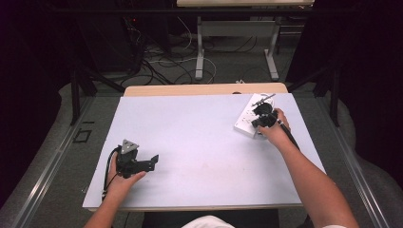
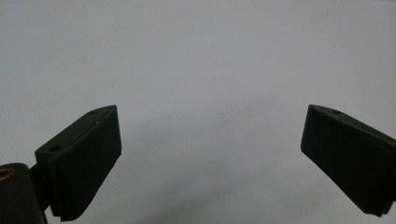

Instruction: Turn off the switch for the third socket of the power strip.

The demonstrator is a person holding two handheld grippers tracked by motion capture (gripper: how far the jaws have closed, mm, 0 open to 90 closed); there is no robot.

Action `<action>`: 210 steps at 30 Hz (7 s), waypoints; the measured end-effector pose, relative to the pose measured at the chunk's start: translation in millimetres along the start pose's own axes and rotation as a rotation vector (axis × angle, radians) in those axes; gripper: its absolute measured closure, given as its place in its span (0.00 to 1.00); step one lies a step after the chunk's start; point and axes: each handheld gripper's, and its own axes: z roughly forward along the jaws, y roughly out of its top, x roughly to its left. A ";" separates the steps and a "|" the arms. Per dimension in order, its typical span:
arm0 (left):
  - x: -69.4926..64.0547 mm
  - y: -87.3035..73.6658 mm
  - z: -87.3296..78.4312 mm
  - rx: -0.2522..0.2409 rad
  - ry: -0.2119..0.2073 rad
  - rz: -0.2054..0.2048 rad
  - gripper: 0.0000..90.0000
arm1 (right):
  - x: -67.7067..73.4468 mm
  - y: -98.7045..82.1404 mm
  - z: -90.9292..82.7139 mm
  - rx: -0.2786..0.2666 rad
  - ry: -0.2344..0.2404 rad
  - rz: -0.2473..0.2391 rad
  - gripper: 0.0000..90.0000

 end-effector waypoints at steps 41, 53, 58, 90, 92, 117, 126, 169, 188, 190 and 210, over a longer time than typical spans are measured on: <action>0.7 -0.1 0.5 0.003 0.001 -0.007 0.06 | 2.4 -1.1 2.8 -0.010 0.000 0.012 0.95; 1.6 -1.0 0.7 0.007 0.003 -0.019 0.06 | 2.2 -0.6 3.4 -0.020 0.002 0.013 0.88; 2.5 -1.3 0.0 0.007 0.006 -0.017 0.06 | 2.9 -0.3 2.0 -0.031 -0.005 0.023 0.80; 2.4 -2.7 2.3 0.021 -0.008 -0.012 0.06 | 17.5 -0.3 -22.2 -0.148 0.003 -0.029 0.46; 2.6 -2.1 2.0 0.020 -0.006 -0.008 0.06 | 18.5 0.0 -24.2 -0.153 -0.001 -0.011 0.44; 2.9 -2.2 -0.4 0.001 0.018 -0.015 0.06 | 41.4 -4.3 -51.6 -0.245 0.062 0.011 0.22; 2.4 -2.9 -0.8 0.009 0.011 -0.016 0.06 | 46.0 -12.6 -58.9 -0.281 0.090 0.014 0.18; -0.4 -3.9 -0.5 -0.021 -0.009 -0.023 0.00 | 53.2 -92.7 -93.0 -0.394 0.036 0.033 0.02; 0.4 -3.8 -0.7 -0.012 -0.009 -0.016 0.00 | 39.7 -119.6 -78.6 -0.422 -0.019 0.046 0.02; 0.2 -4.1 -0.1 -0.018 -0.006 -0.016 0.00 | 38.5 -121.8 -77.5 -0.417 -0.025 0.066 0.02; 1.1 -3.4 -1.1 -0.001 -0.013 -0.016 0.00 | 13.5 -140.6 -61.5 -0.385 -0.019 0.150 0.04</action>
